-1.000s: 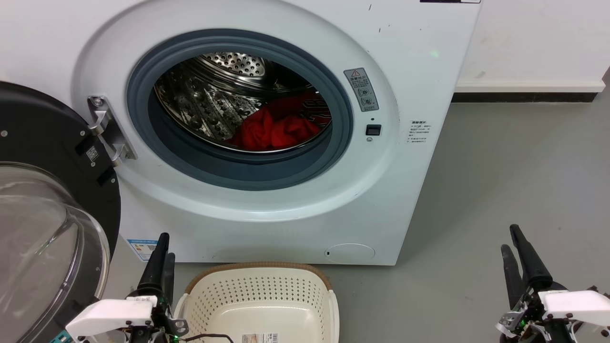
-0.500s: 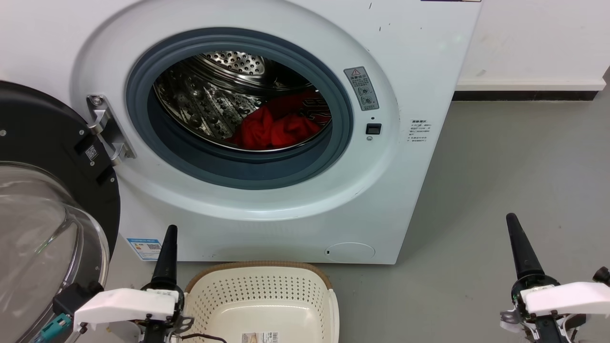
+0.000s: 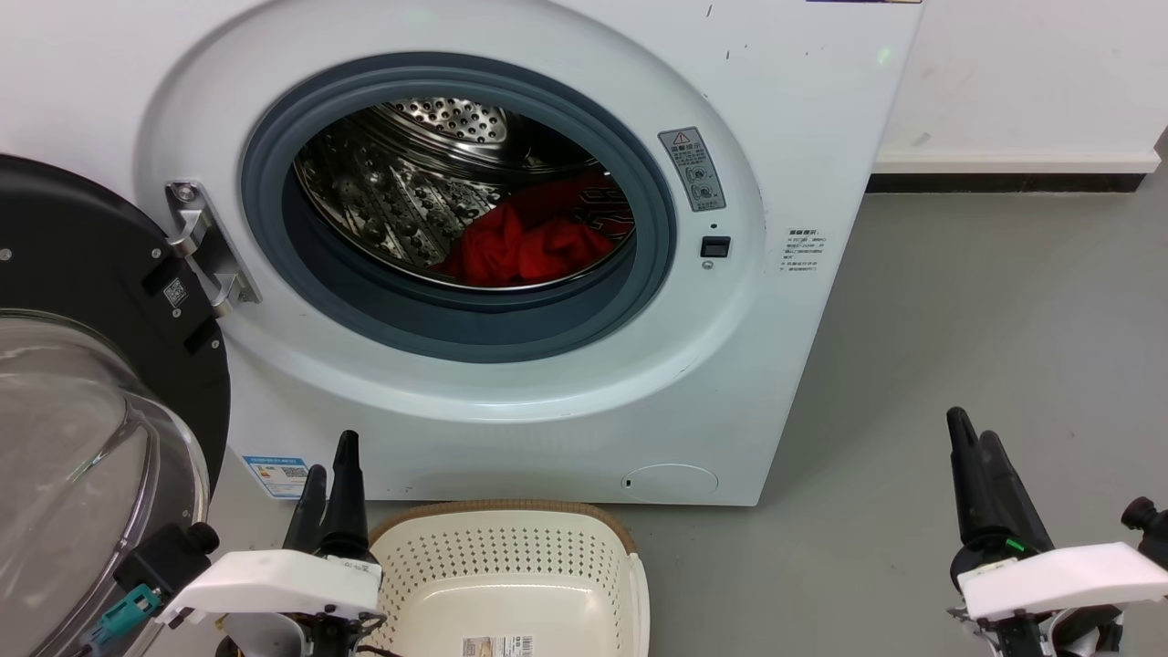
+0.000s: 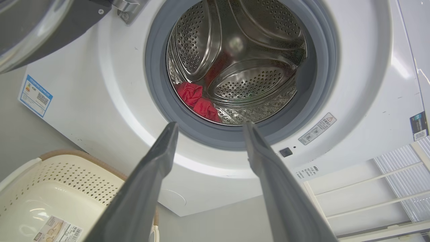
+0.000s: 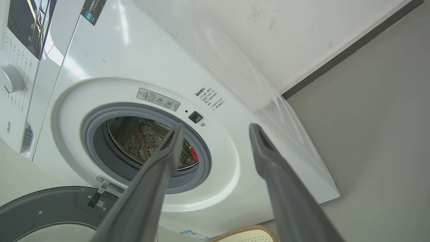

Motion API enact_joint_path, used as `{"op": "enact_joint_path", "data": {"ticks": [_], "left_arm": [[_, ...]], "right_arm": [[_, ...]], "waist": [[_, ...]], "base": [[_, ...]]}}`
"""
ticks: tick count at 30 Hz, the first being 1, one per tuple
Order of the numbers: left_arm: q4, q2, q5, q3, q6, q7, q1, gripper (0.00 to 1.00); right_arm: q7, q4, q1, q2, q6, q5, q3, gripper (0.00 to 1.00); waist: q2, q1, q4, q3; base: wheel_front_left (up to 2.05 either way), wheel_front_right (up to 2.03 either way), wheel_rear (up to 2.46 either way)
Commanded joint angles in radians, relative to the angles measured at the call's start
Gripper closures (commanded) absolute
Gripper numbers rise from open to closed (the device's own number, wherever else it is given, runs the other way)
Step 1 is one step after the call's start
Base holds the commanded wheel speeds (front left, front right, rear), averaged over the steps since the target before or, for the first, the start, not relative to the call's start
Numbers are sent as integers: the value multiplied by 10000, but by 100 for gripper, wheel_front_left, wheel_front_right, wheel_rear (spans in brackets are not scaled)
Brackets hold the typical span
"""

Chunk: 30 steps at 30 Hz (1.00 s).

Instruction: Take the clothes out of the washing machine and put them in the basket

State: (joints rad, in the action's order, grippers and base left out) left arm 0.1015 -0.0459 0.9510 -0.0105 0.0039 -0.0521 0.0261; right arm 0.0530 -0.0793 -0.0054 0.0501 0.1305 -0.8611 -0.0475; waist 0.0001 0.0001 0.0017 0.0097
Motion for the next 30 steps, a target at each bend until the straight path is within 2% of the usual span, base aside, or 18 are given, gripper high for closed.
{"op": "enact_joint_path", "data": {"ticks": [1,12,30], "left_arm": [[-221,-33,-380,53,74,-105,16,0],[-435,-36,-2119,301,434,-463,-160,0],[-649,-42,-4277,554,733,-982,-404,0]], "right_arm": [[91,231,-2,12,2,425,49,0],[458,505,199,11,2,2223,179,0],[973,912,518,8,2,4602,205,0]], "waist": [[-1,0,2,-4],[-1,0,-4,-4],[-1,0,4,16]], "base": [[0,0,0],[0,0,0],[0,0,0]]}}
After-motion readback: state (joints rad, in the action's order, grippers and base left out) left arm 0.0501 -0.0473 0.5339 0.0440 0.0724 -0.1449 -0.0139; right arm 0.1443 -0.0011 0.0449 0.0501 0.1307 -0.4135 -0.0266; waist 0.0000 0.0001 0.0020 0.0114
